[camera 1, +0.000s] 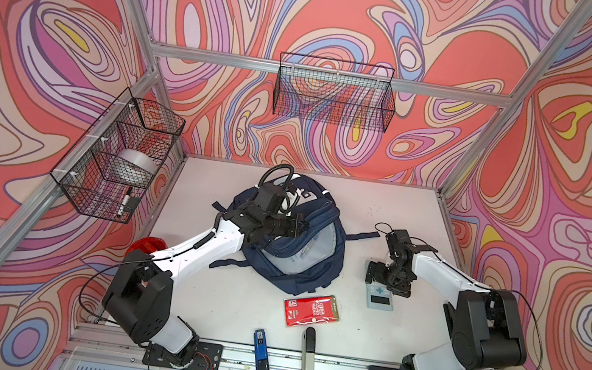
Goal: Pack books, pencil case, and school supplies into a backpack
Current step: Pick up the calculator from the middle-right of the table.
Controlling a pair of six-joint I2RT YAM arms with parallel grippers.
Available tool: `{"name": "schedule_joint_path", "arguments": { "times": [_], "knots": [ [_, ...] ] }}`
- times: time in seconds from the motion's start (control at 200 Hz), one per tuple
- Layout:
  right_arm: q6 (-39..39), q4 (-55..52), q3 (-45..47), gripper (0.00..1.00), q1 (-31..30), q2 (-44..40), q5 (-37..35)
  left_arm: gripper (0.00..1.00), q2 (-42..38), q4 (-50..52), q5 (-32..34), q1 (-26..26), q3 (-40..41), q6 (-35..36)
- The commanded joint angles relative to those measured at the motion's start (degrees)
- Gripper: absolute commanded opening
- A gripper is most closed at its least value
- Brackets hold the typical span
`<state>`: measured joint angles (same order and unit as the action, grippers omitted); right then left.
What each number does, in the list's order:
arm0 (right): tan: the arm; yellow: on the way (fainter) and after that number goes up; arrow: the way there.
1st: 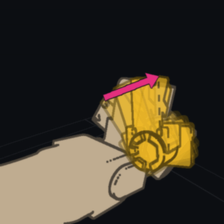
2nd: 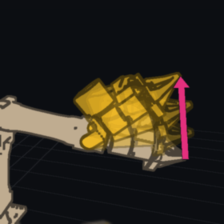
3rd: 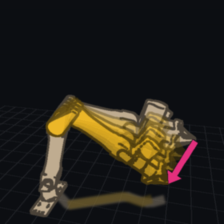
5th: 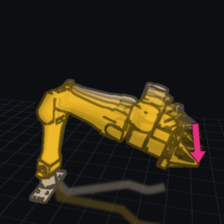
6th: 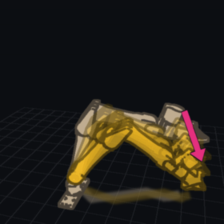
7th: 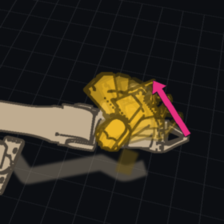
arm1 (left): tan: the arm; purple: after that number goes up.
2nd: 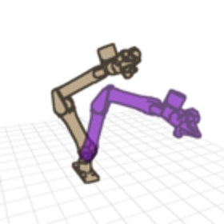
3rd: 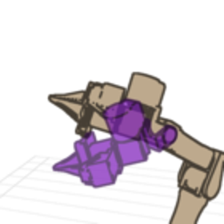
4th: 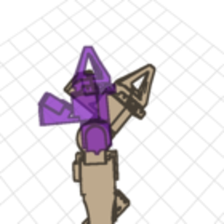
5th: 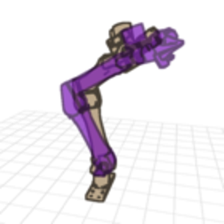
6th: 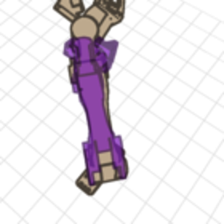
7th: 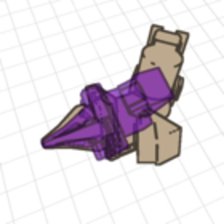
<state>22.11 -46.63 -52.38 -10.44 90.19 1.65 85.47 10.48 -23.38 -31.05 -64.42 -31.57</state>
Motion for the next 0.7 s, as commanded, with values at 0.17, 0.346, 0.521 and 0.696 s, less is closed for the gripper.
{"name": "schedule_joint_path", "arguments": {
  "times": [0.17,0.346,0.521,0.696],
  "knots": [
    [2.7,-0.5,-1.0,0.85,-3.7,2.2,-5.6,0.0,-2.9,-1.2,-2.6,-0.4,-0.2,-1.0],
    [2.7,-0.2,-0.8,0.86,-4.0,4.2,-7.0,0.0,-2.5,-1.3,-2.9,-0.4,-0.5,-1.2],
    [2.5,-0.5,-2.1,0.93,-4.1,6.5,-7.5,0.0,-2.7,-1.2,-2.8,-0.4,-0.8,-1.0],
    [2.0,0.2,-2.9,0.96,-4.1,7.1,-8.9,0.0,-2.5,-1.1,-2.9,-0.4,-0.9,-1.3]
  ]
}}
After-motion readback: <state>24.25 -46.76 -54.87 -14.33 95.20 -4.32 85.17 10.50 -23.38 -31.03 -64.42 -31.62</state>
